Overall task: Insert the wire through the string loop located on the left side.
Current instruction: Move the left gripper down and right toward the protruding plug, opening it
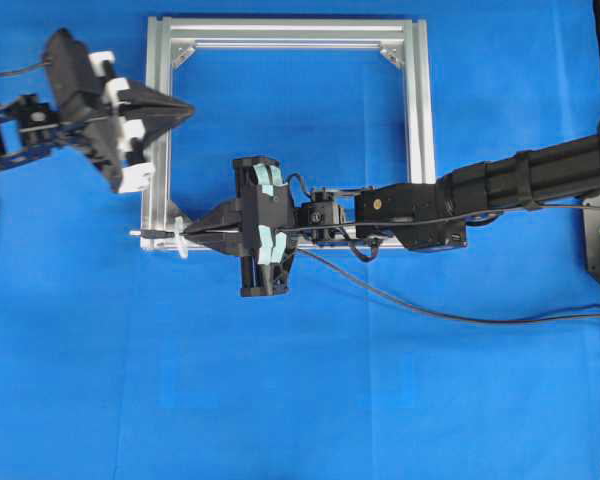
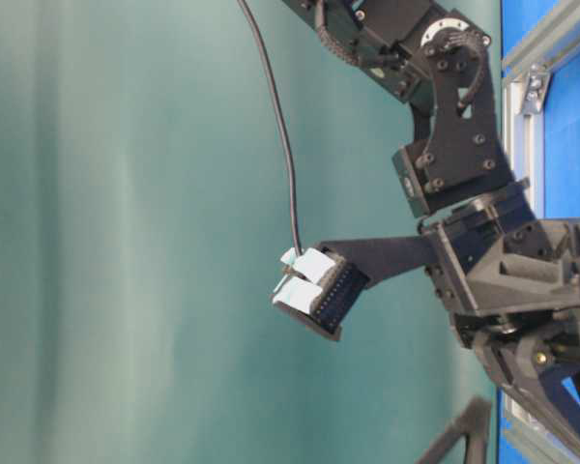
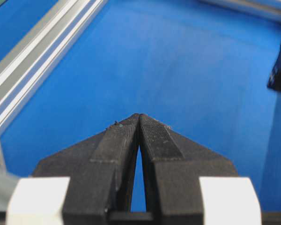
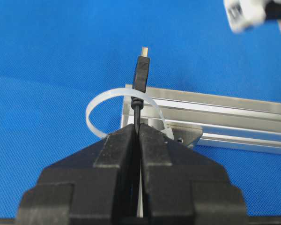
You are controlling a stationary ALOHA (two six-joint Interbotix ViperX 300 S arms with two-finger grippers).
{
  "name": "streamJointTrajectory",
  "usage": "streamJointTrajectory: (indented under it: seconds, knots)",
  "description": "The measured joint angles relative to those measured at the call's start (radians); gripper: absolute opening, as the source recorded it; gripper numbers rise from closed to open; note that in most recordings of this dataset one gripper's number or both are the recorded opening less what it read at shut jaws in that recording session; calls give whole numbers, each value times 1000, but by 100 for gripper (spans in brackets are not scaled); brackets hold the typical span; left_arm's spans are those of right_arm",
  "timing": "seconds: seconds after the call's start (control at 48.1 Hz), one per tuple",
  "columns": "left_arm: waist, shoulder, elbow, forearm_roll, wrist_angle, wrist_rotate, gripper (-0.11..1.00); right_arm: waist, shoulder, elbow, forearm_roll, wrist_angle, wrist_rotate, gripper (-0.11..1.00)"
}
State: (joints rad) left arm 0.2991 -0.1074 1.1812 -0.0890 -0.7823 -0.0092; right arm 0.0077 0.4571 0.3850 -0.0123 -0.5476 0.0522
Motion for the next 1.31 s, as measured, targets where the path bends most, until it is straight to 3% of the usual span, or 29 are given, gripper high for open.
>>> streamJointTrajectory:
  seconds: [0.333, 0.645, 0.79, 1.102, 1.31]
  knots:
    - [25, -176, 153, 0, 14, 0, 0, 0, 0, 0, 0, 2, 0, 0]
    - [25, -245, 190, 0, 72, -6, 0, 0, 0, 0, 0, 2, 0, 0]
    - [-54, -262, 195, 2, 87, -11, 0, 0, 0, 0, 0, 2, 0, 0]
    - [-318, -313, 209, 6, 91, -11, 0, 0, 0, 0, 0, 2, 0, 0]
    - [-383, -327, 210, 6, 91, -11, 0, 0, 0, 0, 0, 2, 0, 0]
